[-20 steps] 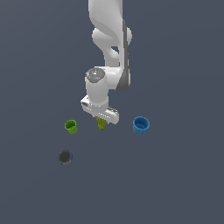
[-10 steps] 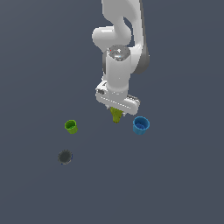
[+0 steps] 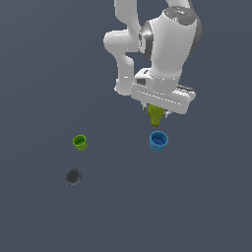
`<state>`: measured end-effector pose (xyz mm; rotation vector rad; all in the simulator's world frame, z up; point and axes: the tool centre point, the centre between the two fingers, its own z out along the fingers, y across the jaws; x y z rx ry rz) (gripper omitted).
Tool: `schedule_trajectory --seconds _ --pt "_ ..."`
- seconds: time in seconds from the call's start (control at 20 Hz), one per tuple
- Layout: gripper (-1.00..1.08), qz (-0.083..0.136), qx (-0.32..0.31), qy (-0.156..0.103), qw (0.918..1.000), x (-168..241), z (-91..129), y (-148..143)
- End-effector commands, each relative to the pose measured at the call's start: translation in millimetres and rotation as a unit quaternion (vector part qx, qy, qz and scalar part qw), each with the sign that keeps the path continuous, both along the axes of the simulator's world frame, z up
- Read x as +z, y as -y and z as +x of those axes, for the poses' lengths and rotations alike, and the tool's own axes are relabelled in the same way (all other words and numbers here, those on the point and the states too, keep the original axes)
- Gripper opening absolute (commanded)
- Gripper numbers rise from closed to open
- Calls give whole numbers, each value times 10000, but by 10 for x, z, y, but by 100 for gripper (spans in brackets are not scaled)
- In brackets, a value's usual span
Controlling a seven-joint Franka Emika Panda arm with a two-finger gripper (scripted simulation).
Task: Pick up a designated object from a clutter of objects.
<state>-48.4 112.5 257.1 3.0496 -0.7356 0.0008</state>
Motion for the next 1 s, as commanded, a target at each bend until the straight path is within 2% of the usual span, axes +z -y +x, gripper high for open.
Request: schedule_trajectory --seconds 0.0,0.45,0.95 --pt "-100 1 -3 5 10000 239 13 -234" --pt "-100 18 -1 3 10000 926 90 -935" --pt "-100 22 -1 2 10000 1272 154 -1296"
